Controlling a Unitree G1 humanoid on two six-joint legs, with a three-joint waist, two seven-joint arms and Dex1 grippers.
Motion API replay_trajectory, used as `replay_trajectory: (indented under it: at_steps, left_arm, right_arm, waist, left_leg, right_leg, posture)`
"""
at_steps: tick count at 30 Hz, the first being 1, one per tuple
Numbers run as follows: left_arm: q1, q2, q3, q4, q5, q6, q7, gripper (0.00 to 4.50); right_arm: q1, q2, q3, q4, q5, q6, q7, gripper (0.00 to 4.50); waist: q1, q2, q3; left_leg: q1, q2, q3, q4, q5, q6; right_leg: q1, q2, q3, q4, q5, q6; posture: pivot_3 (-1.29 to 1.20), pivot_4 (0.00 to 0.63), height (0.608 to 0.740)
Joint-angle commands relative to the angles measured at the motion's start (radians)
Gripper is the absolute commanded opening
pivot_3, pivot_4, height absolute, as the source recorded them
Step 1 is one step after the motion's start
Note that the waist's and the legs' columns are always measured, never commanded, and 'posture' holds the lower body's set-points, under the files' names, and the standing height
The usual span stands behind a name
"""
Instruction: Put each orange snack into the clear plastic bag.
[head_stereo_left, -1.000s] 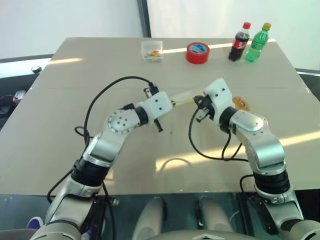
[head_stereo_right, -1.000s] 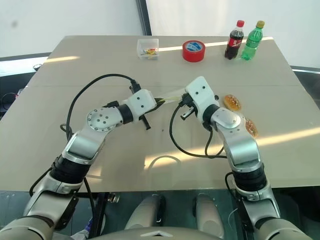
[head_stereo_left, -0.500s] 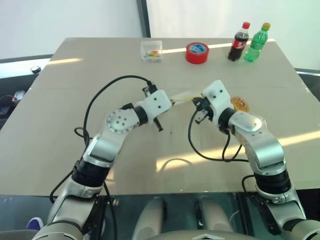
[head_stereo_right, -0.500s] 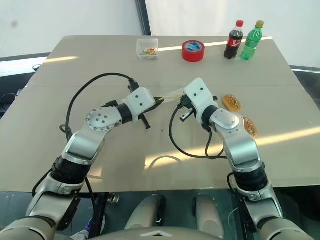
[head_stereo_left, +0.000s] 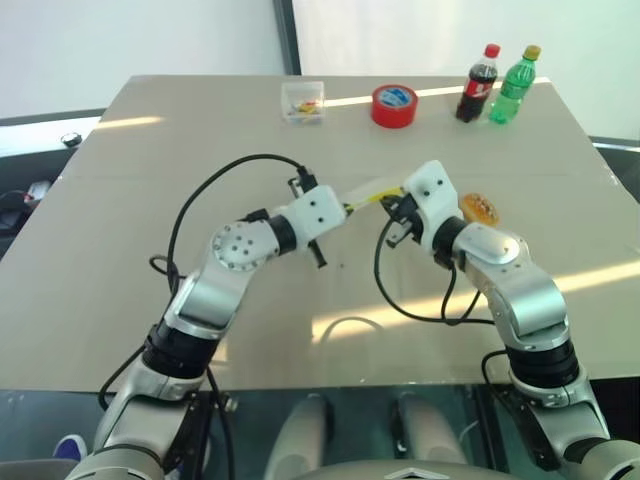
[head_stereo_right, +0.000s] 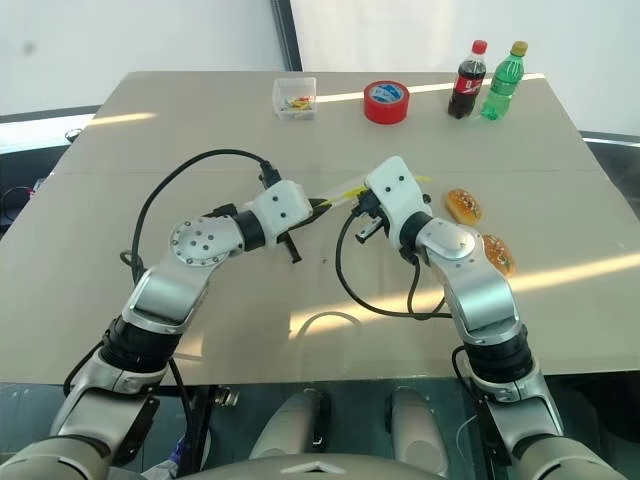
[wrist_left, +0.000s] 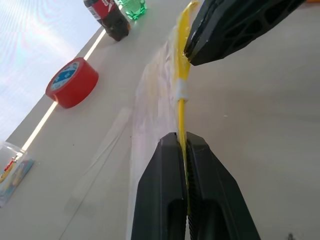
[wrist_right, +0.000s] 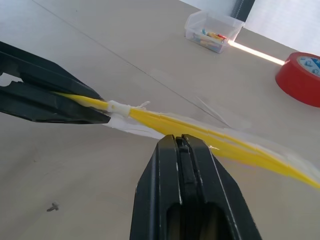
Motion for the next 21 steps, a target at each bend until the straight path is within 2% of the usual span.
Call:
replay_trajectory:
  at_steps: [1,16,21]
  left_arm:
    - [0.008,0.022,-0.008,-0.037,0.028,-0.079,-0.019,0.0]
    - [0.052,0.05,-0.01,-0.019,0.063,-0.2,-0.067,0.0]
    - [0.063,0.045,0.0,-0.03,0.041,-0.215,-0.085,0.0]
  right_arm:
    - [-0.006,0.012,-0.029,-0.011,0.031,0.004,-0.011,0.02]
    - [0.013,0.001,-0.05,-0.034,0.126,0.038,-0.008,0.02]
    - [0.024,0.035,-0.084,-0.001,0.159,0.023,-0.03,0.02]
  waist:
    - [0.0,0.0,0.0]
    - [-0.001,0.0,0.0]
    - [-0.001,0.0,0.0]
  left_leg:
    - [0.0,0.0,0.0,0.0,0.0,0.0]
    - [0.0,0.0,0.0,0.0,0.0,0.0]
    - [0.0,0.0,0.0,0.0,0.0,0.0]
  right_leg:
    - [0.0,0.0,0.0,0.0,0.0,0.0]
    - [0.0,0.0,0.0,0.0,0.0,0.0]
    - [0.0,0.0,0.0,0.0,0.0,0.0]
  posture:
    - [0.0,0.15,0.74]
    - [0.0,0.15,0.74]
    - [0.0,0.15,0.74]
